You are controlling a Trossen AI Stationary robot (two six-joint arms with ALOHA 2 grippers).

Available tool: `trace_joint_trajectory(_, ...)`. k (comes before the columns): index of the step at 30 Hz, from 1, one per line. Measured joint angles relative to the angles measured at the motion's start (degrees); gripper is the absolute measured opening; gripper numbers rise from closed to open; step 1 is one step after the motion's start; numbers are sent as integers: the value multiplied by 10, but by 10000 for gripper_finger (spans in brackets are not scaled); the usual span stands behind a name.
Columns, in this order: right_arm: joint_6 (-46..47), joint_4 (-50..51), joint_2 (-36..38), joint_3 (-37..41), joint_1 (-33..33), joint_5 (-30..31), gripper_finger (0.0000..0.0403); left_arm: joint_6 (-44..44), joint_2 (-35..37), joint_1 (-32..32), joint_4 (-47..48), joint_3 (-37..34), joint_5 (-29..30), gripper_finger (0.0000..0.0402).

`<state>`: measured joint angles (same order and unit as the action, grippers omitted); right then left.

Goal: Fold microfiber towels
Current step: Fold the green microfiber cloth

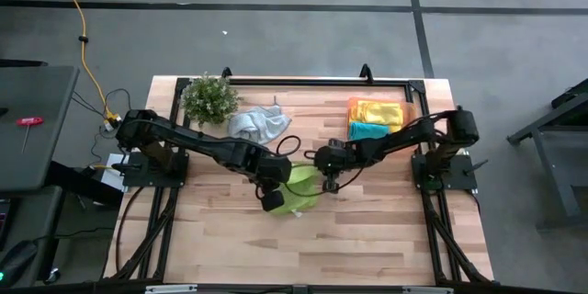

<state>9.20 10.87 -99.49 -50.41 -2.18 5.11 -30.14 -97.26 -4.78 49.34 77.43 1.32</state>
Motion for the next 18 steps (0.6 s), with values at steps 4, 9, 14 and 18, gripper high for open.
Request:
trace_joint_trajectory(4,15,44,70,-1,-1,-9,3,23,36,6,57,0,29,0)
trace_joint_trajectory(9,58,87,189,-1,1,-41,2,53,102,18,108,0,74,0)
trace_joint_trajectory(14,111,98,292,-2,1,-39,1,76,154,37,114,0,79,0)
trace_joint_trajectory(18,135,108,340,-7,0,-19,1,107,178,51,120,1,77,0)
